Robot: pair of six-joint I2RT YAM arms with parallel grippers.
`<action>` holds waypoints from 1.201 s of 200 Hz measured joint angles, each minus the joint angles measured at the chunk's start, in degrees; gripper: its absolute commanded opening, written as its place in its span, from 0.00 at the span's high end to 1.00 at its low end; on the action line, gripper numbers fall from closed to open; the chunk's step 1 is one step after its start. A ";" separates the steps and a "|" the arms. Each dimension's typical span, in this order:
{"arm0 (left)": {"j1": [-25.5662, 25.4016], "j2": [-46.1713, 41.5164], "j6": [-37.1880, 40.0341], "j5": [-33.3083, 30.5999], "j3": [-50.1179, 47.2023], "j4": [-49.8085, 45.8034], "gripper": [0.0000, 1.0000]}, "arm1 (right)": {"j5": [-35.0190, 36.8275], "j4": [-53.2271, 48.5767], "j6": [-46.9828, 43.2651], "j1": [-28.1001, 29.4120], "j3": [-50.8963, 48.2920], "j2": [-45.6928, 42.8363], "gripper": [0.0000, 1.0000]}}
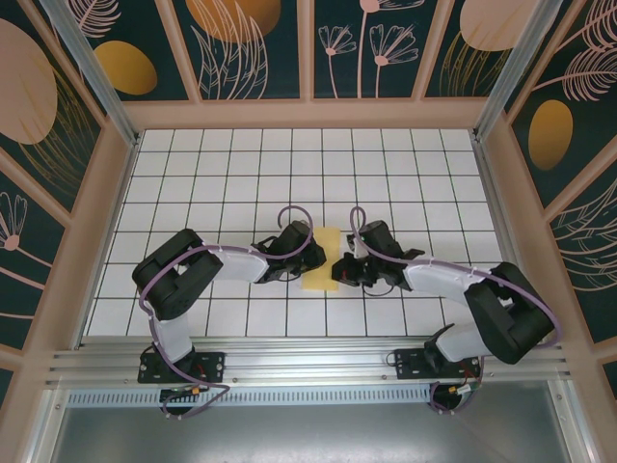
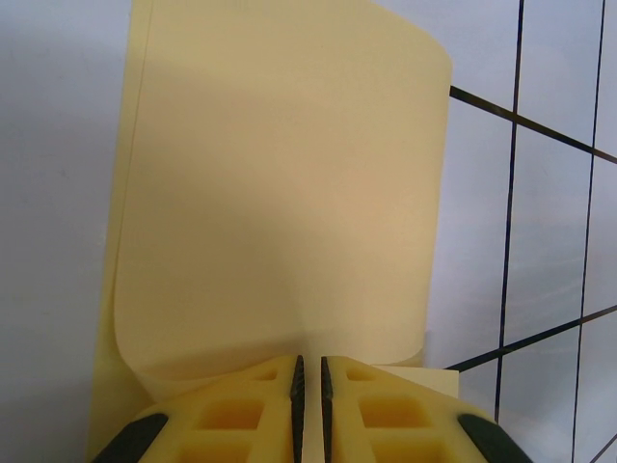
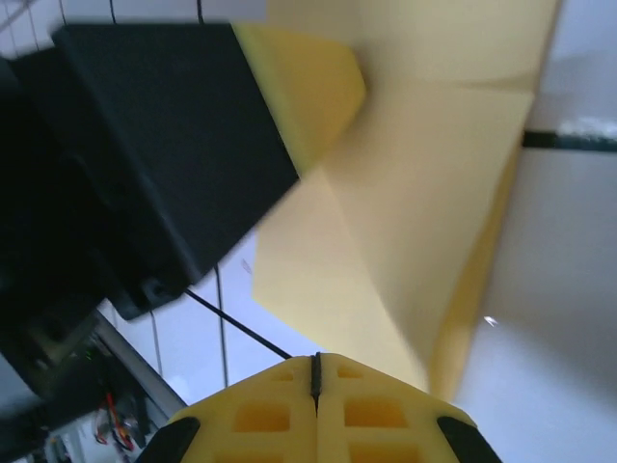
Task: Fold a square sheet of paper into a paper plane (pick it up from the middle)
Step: Fold the triangle a second time at the center of the table.
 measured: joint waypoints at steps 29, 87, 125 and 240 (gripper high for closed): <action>0.00 0.00 0.00 0.00 0.00 0.00 0.83 | 0.11 2.19 3.10 0.81 2.64 5.90 0.99; 0.02 0.00 -0.02 -0.04 0.00 0.04 0.83 | 1.73 2.01 4.44 1.77 3.04 11.21 0.97; 0.02 0.00 -0.02 -0.26 -0.33 0.50 0.85 | 1.90 3.23 4.44 1.75 -0.33 8.39 0.94; 0.02 0.00 -0.02 -0.24 -1.22 2.19 0.85 | 0.22 3.02 8.72 0.63 -11.23 -5.29 0.93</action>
